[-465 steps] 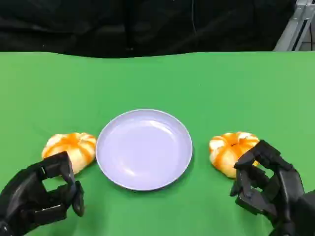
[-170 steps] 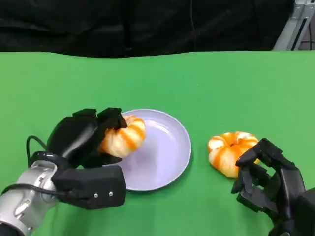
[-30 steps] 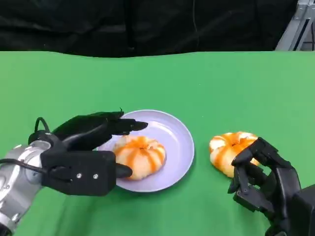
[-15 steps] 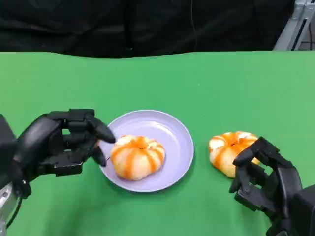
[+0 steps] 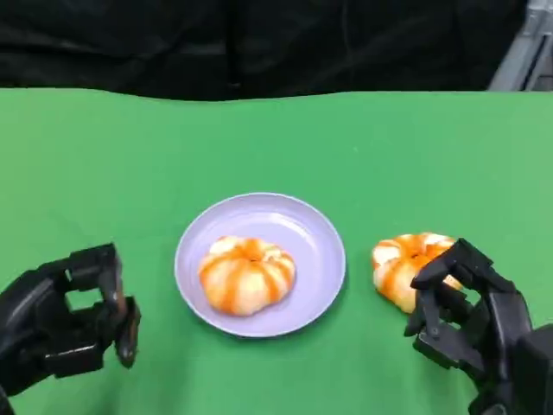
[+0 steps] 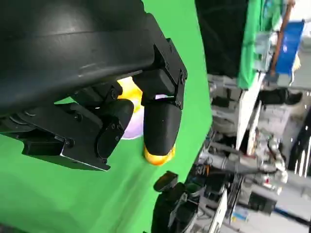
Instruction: Grasp the bread from the table and place it into the plate.
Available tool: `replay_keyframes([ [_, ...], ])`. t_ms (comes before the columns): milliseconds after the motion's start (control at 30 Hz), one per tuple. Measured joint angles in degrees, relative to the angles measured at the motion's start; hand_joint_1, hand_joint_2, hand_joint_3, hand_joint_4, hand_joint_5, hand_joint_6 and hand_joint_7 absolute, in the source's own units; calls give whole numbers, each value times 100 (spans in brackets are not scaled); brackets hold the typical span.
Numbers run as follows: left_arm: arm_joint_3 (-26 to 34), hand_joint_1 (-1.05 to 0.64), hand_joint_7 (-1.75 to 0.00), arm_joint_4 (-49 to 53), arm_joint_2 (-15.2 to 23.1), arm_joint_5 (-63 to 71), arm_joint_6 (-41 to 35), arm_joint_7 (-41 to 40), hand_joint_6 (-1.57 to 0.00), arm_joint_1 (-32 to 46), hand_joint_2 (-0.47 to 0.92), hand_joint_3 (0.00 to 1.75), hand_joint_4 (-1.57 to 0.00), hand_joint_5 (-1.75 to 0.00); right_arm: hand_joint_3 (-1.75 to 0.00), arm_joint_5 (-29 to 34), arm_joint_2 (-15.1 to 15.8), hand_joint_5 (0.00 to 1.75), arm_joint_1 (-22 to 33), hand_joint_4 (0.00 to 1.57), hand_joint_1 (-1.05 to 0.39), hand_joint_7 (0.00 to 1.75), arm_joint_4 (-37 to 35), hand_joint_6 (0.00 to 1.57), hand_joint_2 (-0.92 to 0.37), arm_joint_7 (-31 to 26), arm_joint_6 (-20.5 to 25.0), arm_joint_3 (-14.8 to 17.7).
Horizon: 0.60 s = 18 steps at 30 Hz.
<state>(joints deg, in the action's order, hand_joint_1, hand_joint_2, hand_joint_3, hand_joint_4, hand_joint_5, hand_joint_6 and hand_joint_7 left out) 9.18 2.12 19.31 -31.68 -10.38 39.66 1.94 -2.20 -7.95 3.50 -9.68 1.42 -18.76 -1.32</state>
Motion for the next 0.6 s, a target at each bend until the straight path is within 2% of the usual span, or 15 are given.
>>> replay_keyframes([
  [167, 44, 3, -175, 198, -72, -122, -8, 179, -79, -60, 62, 144, -97, -175, -111, -4, -7, 175, 5, 84, -14, 164, -3, 61, -62, 17, -1, 22],
  [333, 171, 2, -175, 843, -276, -234, -112, 345, -78, -66, 62, 145, -96, -175, -113, -5, -31, 175, 6, 85, -14, 165, -9, 61, -60, 11, -9, 27],
  [600, 243, 1, -175, 887, -356, -234, -226, 361, -79, -149, 59, 146, -95, -175, -115, -4, -32, 175, 4, 85, -14, 164, -10, 61, -60, 20, -10, 29],
])
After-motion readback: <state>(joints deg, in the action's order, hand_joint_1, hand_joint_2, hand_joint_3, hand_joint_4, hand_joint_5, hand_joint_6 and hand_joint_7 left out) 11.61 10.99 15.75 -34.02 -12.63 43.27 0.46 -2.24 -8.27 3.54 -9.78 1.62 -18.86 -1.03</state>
